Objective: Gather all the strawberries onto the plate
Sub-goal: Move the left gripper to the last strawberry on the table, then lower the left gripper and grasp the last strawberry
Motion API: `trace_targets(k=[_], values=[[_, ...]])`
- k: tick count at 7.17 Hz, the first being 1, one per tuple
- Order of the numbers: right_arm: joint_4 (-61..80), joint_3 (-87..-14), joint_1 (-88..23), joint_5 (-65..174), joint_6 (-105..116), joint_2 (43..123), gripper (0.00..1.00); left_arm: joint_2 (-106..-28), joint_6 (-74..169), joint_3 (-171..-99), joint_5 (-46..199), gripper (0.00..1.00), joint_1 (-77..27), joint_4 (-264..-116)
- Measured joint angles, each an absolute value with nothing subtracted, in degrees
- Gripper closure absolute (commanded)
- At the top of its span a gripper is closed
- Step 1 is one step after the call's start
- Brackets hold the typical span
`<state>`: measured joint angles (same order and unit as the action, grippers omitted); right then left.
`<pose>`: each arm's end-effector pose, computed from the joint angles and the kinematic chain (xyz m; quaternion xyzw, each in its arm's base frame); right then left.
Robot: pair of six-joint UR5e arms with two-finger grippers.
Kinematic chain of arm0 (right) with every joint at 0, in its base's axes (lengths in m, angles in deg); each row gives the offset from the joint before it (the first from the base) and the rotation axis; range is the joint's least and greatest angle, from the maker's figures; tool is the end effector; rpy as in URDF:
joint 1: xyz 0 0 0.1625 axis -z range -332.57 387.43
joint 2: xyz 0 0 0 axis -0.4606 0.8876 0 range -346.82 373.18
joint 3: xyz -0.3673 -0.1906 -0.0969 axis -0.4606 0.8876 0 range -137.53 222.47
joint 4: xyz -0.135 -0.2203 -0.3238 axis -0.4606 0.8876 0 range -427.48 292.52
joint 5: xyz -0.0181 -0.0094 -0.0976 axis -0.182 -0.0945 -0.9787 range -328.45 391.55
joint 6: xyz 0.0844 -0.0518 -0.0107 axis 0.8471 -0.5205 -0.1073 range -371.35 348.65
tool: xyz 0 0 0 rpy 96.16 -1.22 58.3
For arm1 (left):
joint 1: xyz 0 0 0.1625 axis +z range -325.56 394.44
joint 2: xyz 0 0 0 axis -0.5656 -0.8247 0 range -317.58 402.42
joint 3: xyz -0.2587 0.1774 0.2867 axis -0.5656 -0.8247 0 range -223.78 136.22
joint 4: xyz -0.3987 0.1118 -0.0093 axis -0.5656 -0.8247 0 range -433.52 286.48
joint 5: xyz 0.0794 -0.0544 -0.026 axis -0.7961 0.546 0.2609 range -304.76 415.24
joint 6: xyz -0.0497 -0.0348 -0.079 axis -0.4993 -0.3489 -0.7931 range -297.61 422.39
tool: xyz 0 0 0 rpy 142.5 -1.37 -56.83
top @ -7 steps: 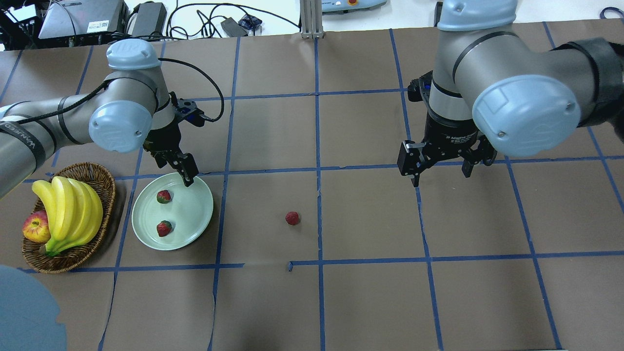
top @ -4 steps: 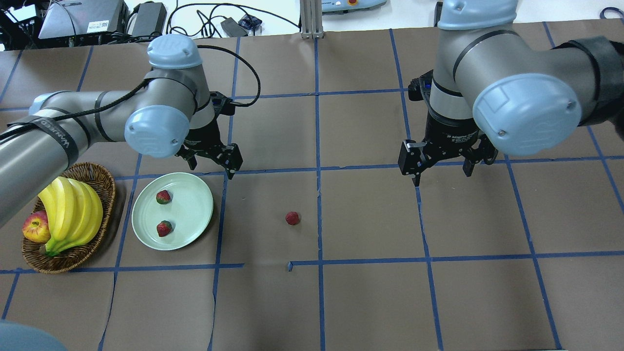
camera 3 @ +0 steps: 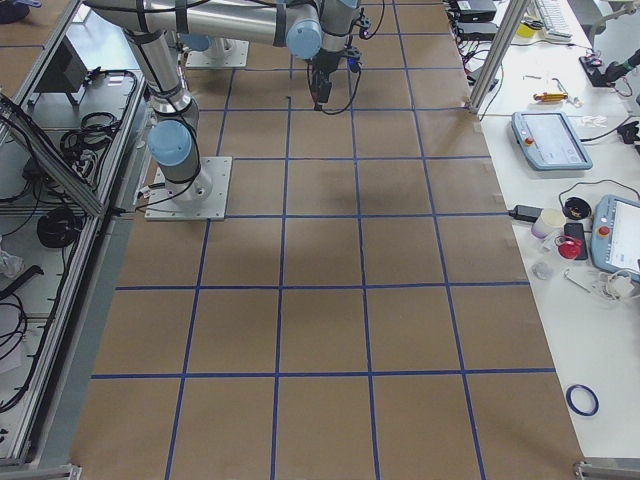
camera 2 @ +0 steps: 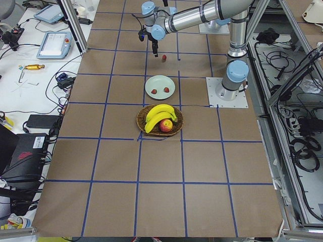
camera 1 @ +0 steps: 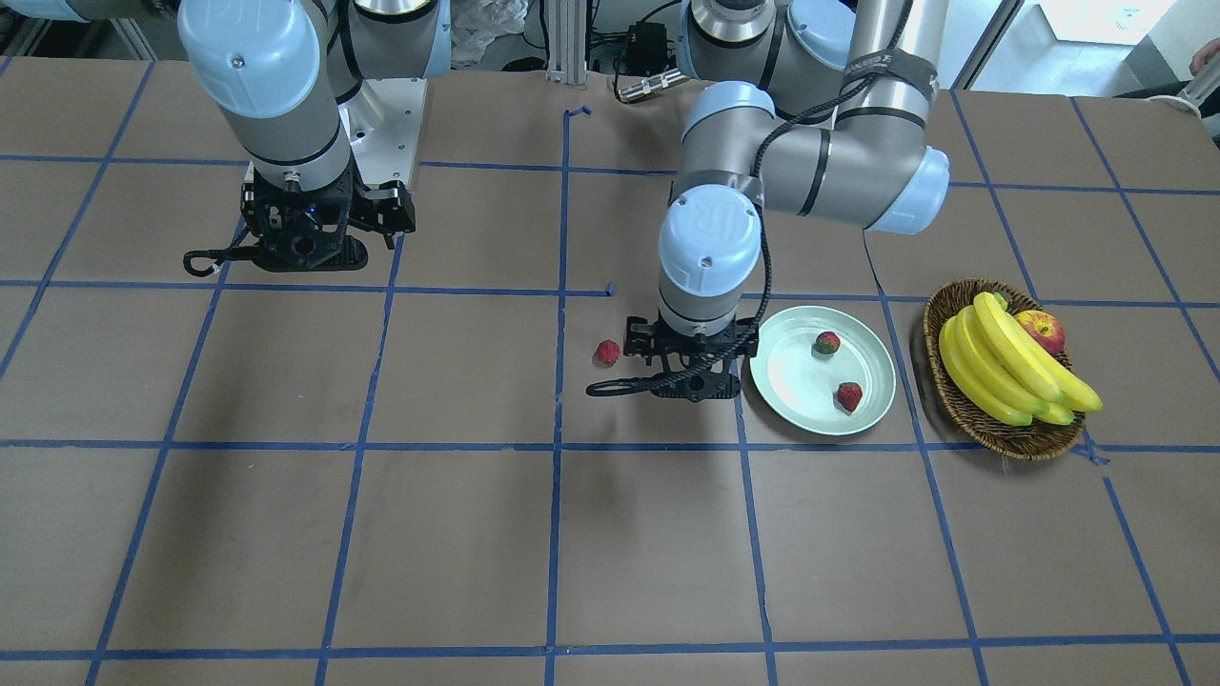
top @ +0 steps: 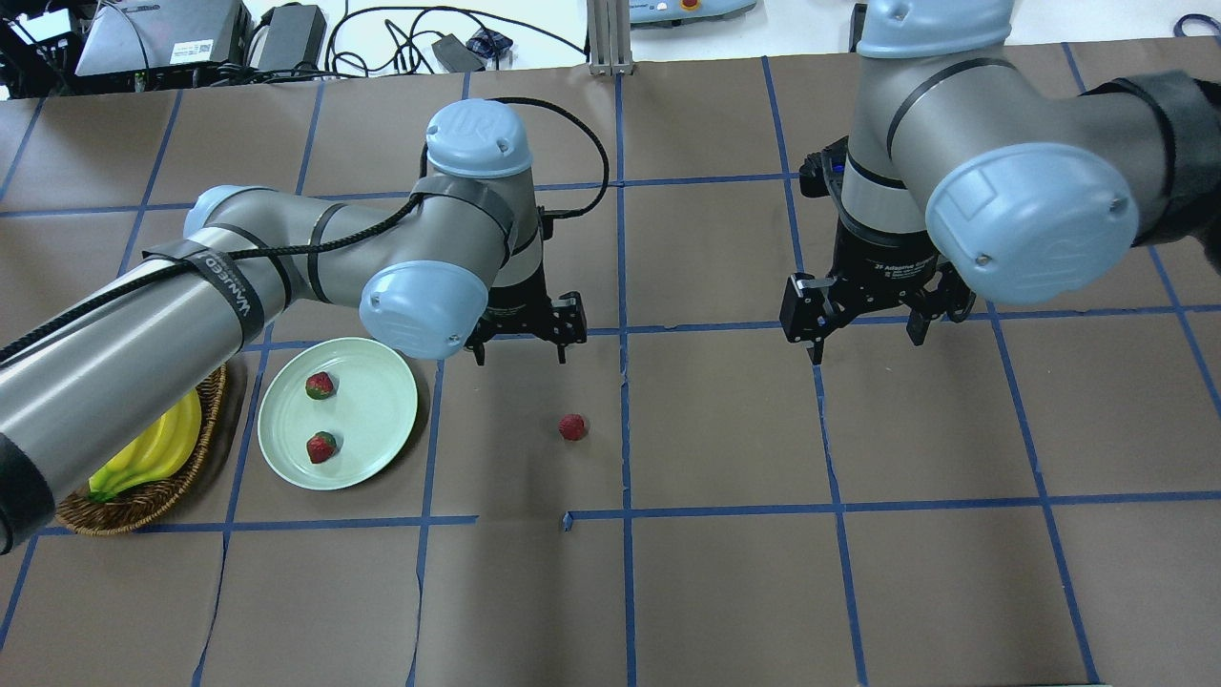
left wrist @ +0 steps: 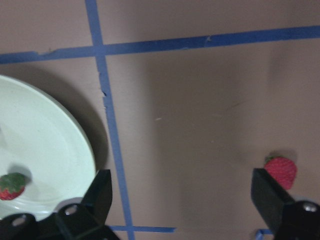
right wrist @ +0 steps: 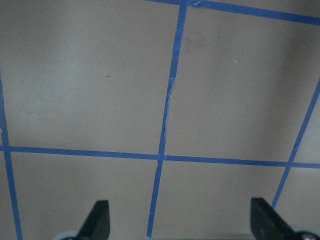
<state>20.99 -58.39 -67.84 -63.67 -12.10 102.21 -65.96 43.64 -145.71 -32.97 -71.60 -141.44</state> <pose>0.1664 -0.4518 0.3874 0.0574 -0.9905 -0.1143 0.0498 -0.2850 -0.4977 0.2550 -0.0247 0.9970 0.0732 0.0066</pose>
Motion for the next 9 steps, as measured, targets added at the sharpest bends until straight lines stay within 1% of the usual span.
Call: trace_targets(k=[1,4,6,8,9], values=[[21.1,-58.5,-67.8,-63.6,-12.2,102.2,0.00,-66.7,41.3,-146.2,-29.1,0.03,-72.2,-139.4],[21.4,-58.8,-67.8,-63.6,-12.3,102.2,0.00,-68.8,38.0,-149.4,-26.6,0.02,-72.6,-137.4],[21.4,-58.8,-67.8,-63.6,-12.4,102.2,0.00,-70.9,37.7,-150.0,-26.2,0.03,-72.6,-136.3],[21.3,-58.9,-67.8,-63.6,-12.4,102.2,0.00,-72.8,37.9,-150.2,-26.2,0.18,-72.6,-136.2],[21.2,-58.9,-67.8,-63.5,-12.4,102.1,0.00,-73.4,38.1,-150.2,-26.1,0.22,-72.6,-136.3]])
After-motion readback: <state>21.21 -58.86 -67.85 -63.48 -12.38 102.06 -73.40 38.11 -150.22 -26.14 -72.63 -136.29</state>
